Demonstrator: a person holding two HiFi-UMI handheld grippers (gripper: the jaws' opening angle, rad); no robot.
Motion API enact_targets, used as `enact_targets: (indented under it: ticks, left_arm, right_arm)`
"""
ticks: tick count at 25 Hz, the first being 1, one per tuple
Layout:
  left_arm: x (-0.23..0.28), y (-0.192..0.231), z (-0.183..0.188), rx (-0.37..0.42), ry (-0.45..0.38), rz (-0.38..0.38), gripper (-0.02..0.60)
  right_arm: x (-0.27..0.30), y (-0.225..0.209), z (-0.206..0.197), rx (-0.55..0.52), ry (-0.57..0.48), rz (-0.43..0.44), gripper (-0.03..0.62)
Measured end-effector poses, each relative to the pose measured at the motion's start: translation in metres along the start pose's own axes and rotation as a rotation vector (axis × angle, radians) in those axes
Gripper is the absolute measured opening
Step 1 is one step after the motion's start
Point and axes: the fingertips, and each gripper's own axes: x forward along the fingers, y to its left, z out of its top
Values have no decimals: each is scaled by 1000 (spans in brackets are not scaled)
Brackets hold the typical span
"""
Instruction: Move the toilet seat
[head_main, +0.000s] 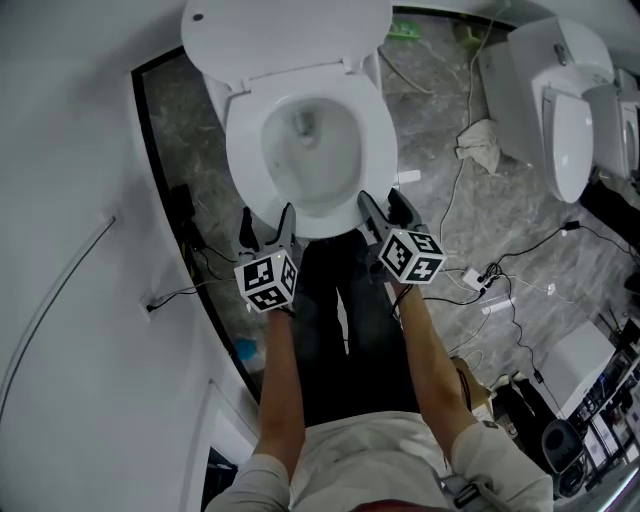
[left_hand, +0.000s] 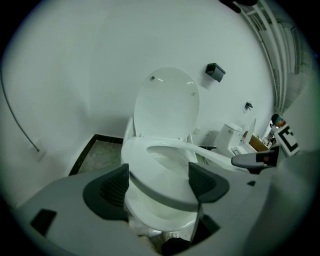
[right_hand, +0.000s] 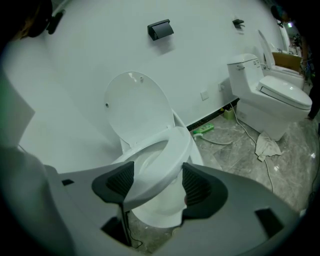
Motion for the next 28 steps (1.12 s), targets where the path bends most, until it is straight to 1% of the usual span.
enact_targets:
  ticks: [9,14,17,20,25,28]
  left_arm:
    - [-29,-8,25,98,-52,-26,387]
    - [-51,-19,33,185,-67,-59,387]
    - [-62,-25,31,229,-61,-92,387]
    - [-69,-34,26,248,-37,-129,387]
    - [-67,-41,18,283,-18,-106,387]
    - [-63,-43,21,300,-25,-121,387]
  right_arm:
    - [-7,10,19,17,-35,11,319]
    - [-9,12,26,34,-44,13,319]
    - [-9,15,30,44,-50,15,319]
    - [-11,18,36,55,-60,20,319]
    - [-13,20,41,66,-70,21,321]
    - [-13,21,44,71,-70,27,321]
